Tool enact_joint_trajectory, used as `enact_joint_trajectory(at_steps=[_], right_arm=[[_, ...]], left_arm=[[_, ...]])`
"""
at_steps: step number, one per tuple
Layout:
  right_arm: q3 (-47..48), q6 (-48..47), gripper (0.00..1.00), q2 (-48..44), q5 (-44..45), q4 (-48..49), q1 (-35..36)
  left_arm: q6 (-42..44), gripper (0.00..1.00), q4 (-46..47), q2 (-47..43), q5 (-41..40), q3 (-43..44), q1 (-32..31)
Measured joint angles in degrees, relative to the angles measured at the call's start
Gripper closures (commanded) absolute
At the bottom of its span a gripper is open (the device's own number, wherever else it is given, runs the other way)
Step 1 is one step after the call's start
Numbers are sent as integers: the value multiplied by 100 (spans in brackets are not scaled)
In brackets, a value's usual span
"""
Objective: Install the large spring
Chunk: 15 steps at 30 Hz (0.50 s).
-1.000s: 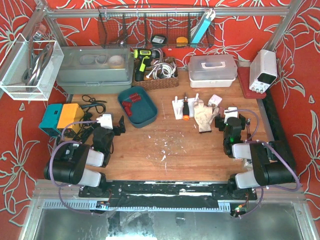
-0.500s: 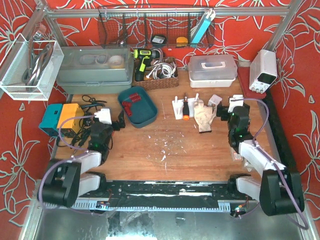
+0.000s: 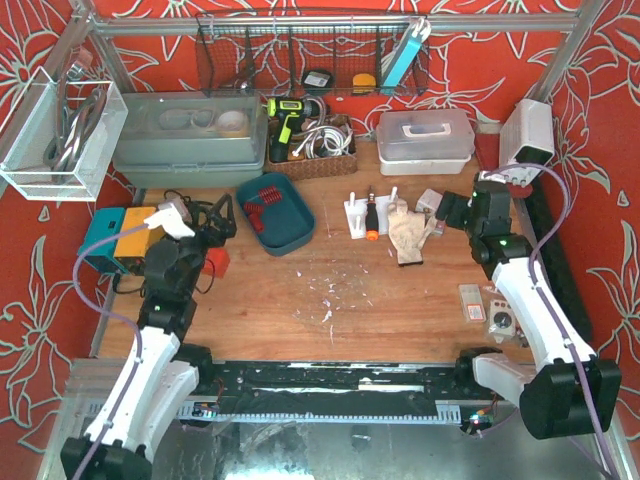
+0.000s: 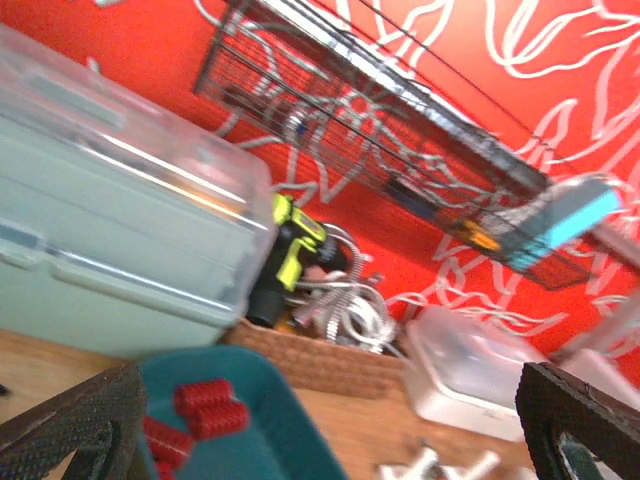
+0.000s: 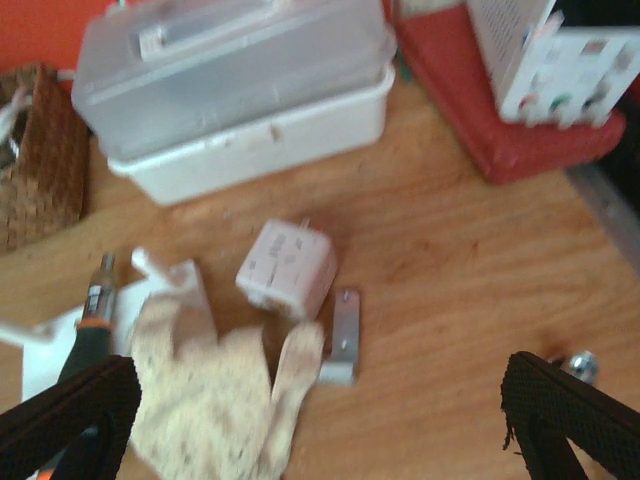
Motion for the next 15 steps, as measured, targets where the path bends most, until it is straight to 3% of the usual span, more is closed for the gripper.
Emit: enact_joint_trajectory(at_steps=[4, 8, 12, 15], right_arm=[[-2, 162, 2, 83, -470, -481, -2], [-50, 234, 6, 177, -962, -629, 9], [-243, 234, 15, 330, -1261, -608, 142], [-269, 166, 26, 562, -1366, -603, 317]], left_arm=[[-625, 0, -85, -468, 684, -350, 2], [-879, 0, -354, -24, 1460, -166, 0], [-946, 0, -483, 588, 1976, -44, -203], [-903, 0, -627, 885, 1978, -46, -715]])
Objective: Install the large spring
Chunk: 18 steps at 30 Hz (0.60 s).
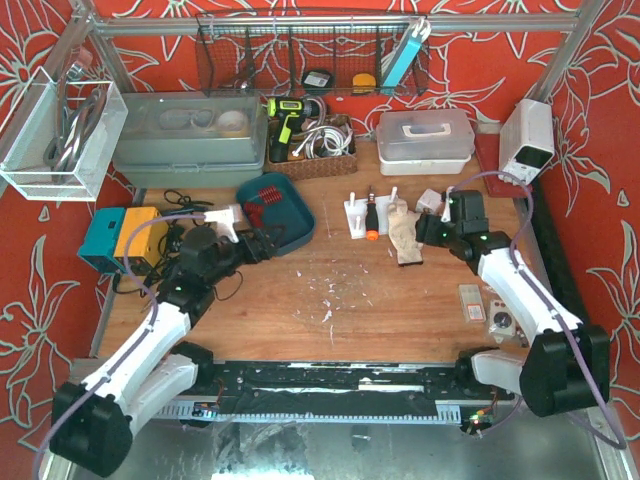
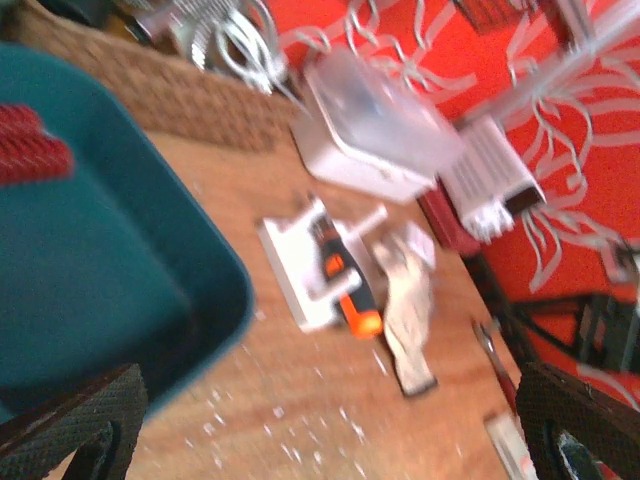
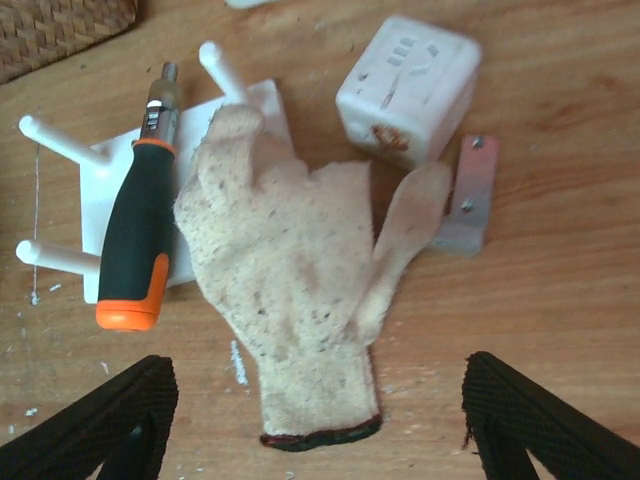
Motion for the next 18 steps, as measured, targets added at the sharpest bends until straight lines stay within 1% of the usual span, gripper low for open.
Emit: enact_joint_trajectory(at_steps=[2, 6, 8, 12, 14, 18], right_arm=[[0, -37, 33, 168, -17, 28, 136], [-2, -127, 42, 546, 55, 136, 426], [-2, -170, 48, 732, 173, 153, 535], [-2, -173, 55, 1032, 496, 264, 599], [-2, -105, 58, 1185, 654, 387, 597], [-13, 142, 60, 1495, 778, 743, 590]], left_arm=[[90, 0, -31, 162, -114, 4, -494], [286, 0, -46, 581, -374, 114, -1429], [380, 0, 26, 787, -564, 162, -1880], [610, 0, 232, 1224, -780, 162, -2632], [728, 0, 273, 1458, -846, 149, -2820], [935, 0, 472, 1655, -984, -59, -2935]])
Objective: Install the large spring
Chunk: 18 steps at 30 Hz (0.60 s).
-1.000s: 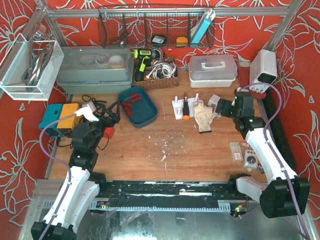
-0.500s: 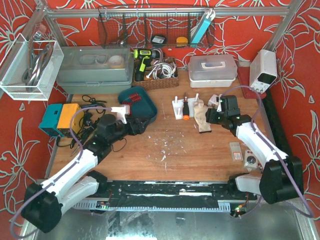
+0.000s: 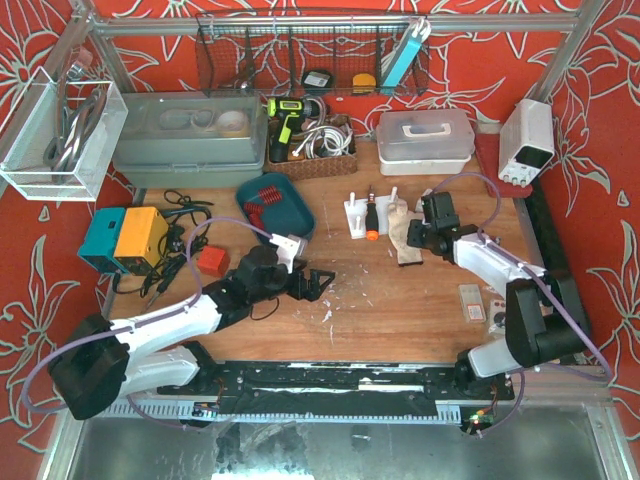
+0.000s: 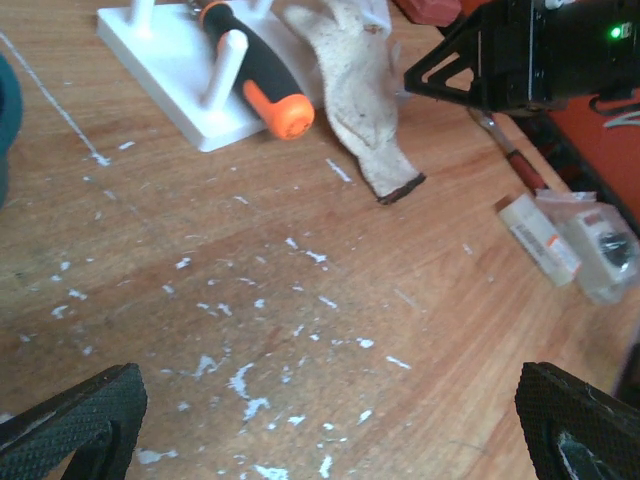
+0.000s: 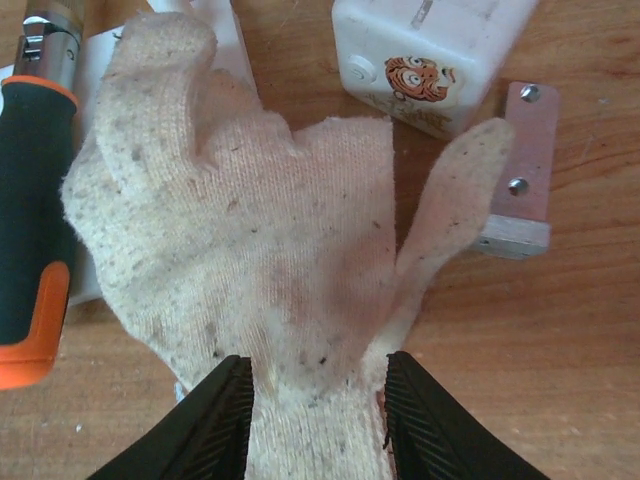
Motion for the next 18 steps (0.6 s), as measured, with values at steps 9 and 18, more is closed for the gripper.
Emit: enact_joint_trajectory(at_steps=[9, 18], right_arm=[[-24, 450, 53, 531, 46, 481, -114], [-24, 608, 72, 984, 83, 732, -127]], left_arm=[[422, 0, 444, -203, -227, -479, -31], [485, 0, 551, -487, -459, -514, -35]])
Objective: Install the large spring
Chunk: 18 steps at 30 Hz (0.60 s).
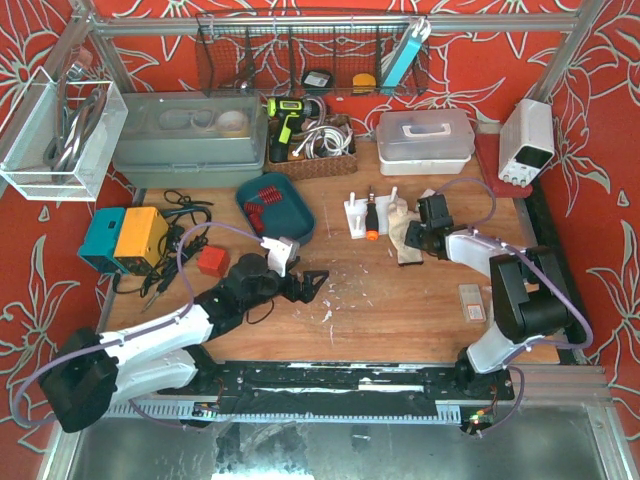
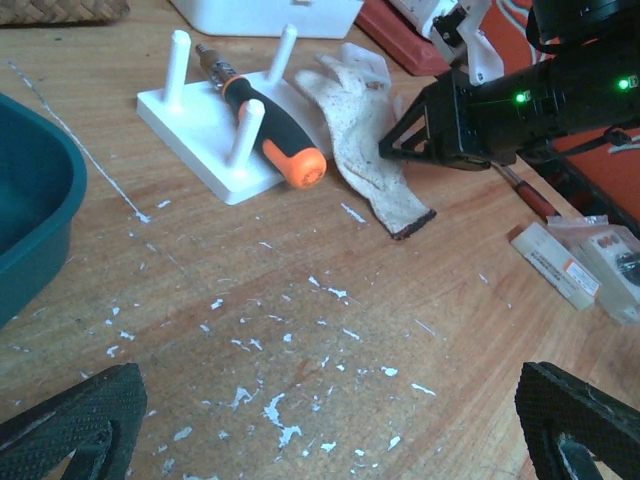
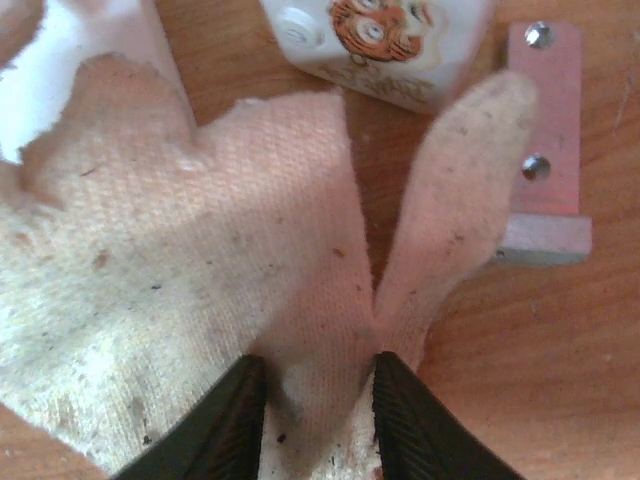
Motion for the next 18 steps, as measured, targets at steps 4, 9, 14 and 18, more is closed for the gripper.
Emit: enact_joint_trajectory(at_steps=[4, 9, 14, 18], right_arm=[[-24, 17, 93, -50, 4, 94, 0], [-109, -48, 100, -393, 35, 66, 0], [-133, -72, 100, -1080, 20, -94, 0], [-179, -111, 100, -1801, 105, -391, 0]], left_arm=[[33, 0, -2, -173, -114, -87, 0], [55, 0, 0, -210, -227, -92, 0], [55, 0, 0, -223, -328, -98, 0], [52, 0, -7, -227, -402, -129, 0]])
